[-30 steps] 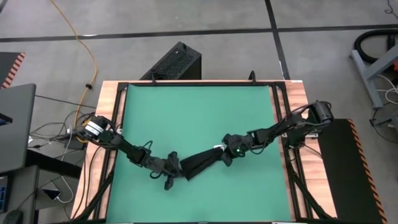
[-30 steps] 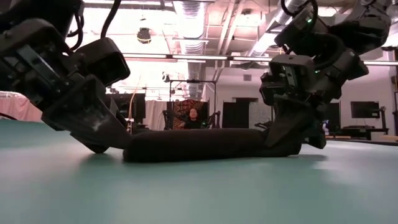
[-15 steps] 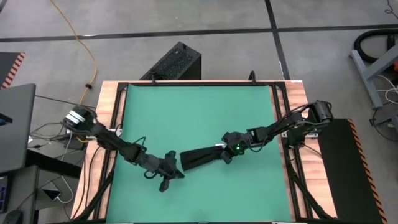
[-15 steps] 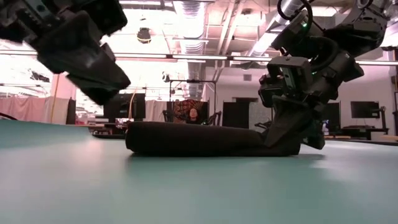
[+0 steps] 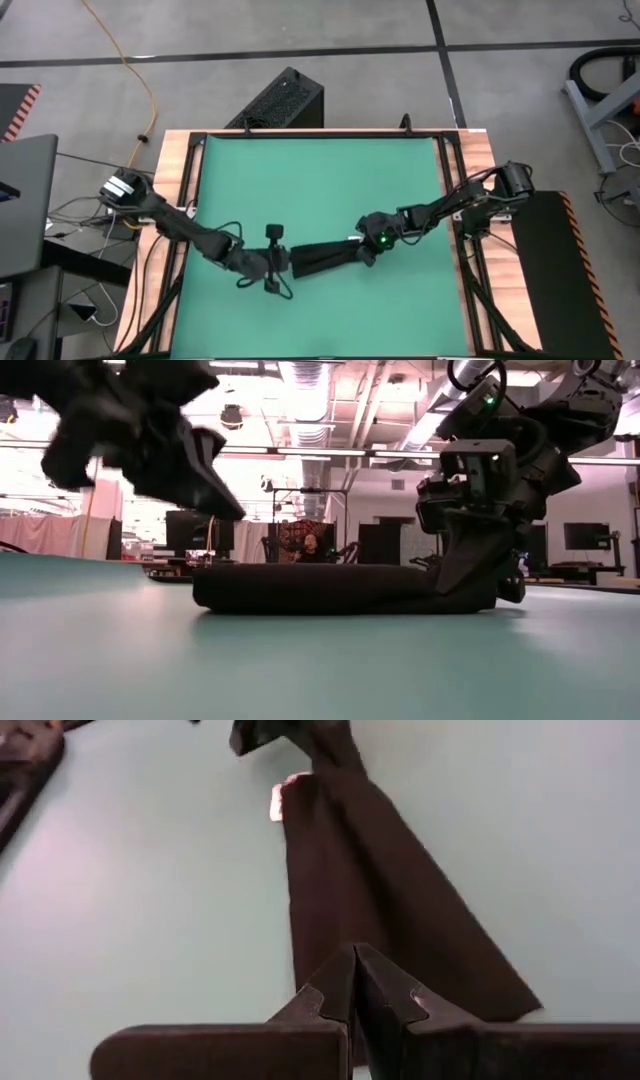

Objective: Roll towel into tight, uniform cylinder
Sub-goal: Roll the black towel

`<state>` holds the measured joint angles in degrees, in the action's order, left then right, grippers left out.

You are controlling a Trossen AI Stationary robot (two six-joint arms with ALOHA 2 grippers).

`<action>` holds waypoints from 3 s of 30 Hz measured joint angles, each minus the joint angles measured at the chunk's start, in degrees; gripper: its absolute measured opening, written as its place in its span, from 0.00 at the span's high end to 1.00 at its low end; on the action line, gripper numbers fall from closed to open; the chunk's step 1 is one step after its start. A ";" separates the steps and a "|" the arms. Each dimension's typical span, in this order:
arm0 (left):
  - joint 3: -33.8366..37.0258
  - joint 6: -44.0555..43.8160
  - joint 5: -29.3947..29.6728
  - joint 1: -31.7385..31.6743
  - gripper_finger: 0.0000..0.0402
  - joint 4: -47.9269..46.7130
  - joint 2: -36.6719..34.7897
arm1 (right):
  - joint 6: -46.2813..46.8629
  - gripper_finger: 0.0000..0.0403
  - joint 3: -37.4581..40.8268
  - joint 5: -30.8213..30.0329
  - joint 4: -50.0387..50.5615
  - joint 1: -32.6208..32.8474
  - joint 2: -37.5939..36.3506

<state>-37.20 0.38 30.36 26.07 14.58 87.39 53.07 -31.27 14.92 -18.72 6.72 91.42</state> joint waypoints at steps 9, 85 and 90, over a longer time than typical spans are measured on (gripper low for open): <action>7.00 1.51 -7.55 -4.07 1.00 16.16 0.84 | -1.92 0.91 -0.02 0.17 -0.81 -0.13 0.00; 4.84 -12.90 -18.44 -8.20 1.00 -3.60 -5.96 | -8.58 0.91 -0.17 -5.22 9.89 -7.01 -4.00; 4.77 -7.46 -9.89 -7.01 1.00 3.96 -10.89 | -9.45 0.91 -0.15 -6.41 9.57 -6.03 -3.98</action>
<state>-32.43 -7.08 20.46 19.06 18.54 76.50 43.62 -31.42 8.51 -9.15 0.69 87.44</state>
